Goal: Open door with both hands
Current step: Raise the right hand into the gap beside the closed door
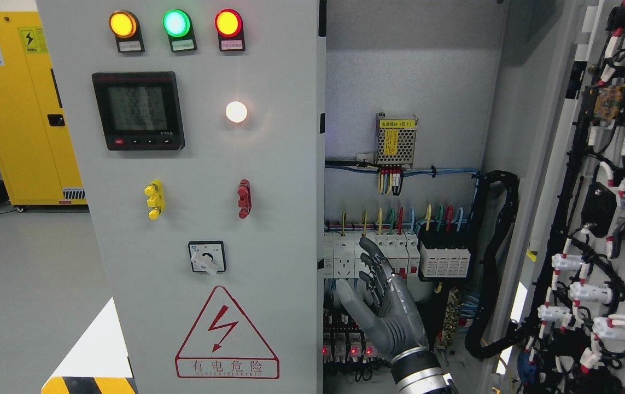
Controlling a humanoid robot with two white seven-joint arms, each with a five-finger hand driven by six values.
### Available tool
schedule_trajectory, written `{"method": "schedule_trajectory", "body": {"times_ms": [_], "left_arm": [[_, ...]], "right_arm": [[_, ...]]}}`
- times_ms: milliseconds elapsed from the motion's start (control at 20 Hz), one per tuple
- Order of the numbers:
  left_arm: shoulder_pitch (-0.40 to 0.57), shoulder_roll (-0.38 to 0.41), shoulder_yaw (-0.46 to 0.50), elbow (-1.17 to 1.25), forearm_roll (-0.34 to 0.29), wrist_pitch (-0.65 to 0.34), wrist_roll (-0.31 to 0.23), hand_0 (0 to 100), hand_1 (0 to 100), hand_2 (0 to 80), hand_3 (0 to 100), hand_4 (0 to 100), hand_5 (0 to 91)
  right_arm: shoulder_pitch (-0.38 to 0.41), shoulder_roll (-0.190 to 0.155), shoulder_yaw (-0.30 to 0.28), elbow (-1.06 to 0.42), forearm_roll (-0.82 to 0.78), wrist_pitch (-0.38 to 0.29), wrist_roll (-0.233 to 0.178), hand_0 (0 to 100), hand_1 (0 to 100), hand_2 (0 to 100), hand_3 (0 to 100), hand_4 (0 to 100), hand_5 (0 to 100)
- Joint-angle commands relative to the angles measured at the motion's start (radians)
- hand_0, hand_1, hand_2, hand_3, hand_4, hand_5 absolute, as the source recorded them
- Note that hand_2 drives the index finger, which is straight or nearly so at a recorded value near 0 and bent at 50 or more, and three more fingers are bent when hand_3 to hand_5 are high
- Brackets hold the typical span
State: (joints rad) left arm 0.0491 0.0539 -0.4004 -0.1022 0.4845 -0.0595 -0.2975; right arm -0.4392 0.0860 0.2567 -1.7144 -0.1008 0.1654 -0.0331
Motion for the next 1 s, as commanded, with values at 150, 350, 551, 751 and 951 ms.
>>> {"method": "schedule_trajectory", "body": {"times_ms": [150, 350, 551, 751, 951], "left_arm": [[0.0, 0.0, 0.0, -0.002, 0.0, 0.0, -0.002, 12, 56, 0.0, 0, 0, 0.0], [0.0, 0.0, 0.0, -0.002, 0.0, 0.0, -0.002, 12, 56, 0.0, 0, 0, 0.0], [0.0, 0.0, 0.0, -0.002, 0.0, 0.0, -0.002, 12, 56, 0.0, 0, 0, 0.0], [0.0, 0.0, 0.0, -0.002, 0.0, 0.0, -0.002, 12, 56, 0.0, 0, 0, 0.0], [0.0, 0.0, 0.0, -0.002, 0.0, 0.0, -0.002, 12, 56, 0.0, 0, 0, 0.0]], "right_arm": [[-0.087, 0.012, 0.004, 0.093, -0.013, 0.008, 0.004, 0, 50, 4, 0, 0, 0], [-0.115, 0.012, -0.005, 0.141, -0.017, 0.006, 0.006, 0, 50, 4, 0, 0, 0], [-0.128, 0.012, 0.001, 0.156, -0.019, 0.006, 0.007, 0, 50, 4, 0, 0, 0], [-0.148, 0.015, 0.003, 0.164, -0.017, 0.006, 0.07, 0, 50, 4, 0, 0, 0], [-0.148, 0.023, -0.013, 0.17, -0.019, 0.006, 0.084, 0, 50, 4, 0, 0, 0]]}}
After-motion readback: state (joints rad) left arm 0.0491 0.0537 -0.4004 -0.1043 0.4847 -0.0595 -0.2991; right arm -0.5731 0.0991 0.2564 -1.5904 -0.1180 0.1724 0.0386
